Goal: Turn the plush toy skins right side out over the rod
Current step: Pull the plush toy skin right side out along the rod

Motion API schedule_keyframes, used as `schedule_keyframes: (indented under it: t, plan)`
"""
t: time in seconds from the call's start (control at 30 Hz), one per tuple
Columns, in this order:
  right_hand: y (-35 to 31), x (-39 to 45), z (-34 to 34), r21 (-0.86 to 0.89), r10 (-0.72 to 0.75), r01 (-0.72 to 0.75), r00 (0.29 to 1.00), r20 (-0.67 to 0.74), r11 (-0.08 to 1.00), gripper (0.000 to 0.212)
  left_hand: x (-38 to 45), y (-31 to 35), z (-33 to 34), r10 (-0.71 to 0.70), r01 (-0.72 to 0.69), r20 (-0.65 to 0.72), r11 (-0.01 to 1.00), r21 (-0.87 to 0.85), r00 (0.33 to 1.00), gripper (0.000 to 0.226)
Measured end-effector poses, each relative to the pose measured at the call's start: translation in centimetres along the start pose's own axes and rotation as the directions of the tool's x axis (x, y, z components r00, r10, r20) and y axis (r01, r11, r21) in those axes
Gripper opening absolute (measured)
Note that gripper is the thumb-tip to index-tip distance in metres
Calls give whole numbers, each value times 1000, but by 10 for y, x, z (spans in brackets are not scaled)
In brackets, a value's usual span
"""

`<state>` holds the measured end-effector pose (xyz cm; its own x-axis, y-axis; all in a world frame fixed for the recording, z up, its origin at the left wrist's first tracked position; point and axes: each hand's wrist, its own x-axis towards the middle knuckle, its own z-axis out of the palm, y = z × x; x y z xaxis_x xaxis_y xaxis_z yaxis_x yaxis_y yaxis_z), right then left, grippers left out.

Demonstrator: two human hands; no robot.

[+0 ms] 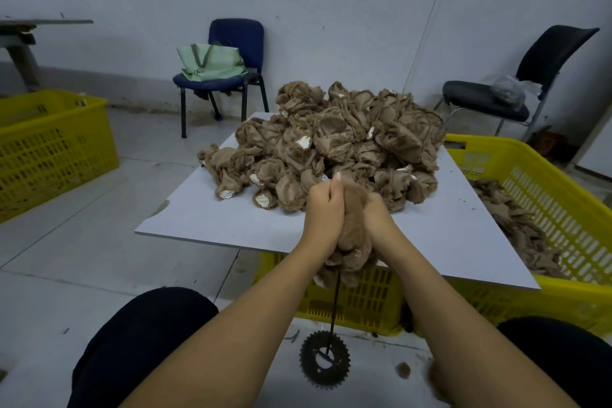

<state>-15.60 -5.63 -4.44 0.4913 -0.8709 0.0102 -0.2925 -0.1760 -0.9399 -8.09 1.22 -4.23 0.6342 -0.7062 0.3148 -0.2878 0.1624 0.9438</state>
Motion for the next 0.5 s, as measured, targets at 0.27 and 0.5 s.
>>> schedule_keyframes:
  t: [0.27, 0.5]
  plan:
    - [-19, 0, -16, -236, 88, -57, 988, 124, 970, 32, 12, 13, -16, 32, -67, 165, 975, 211, 986, 54]
    - [-35, -20, -32, -118, 96, -77, 983, 158, 990, 36, 23, 38, -50, -135, -132, 601, 916, 379, 788, 31]
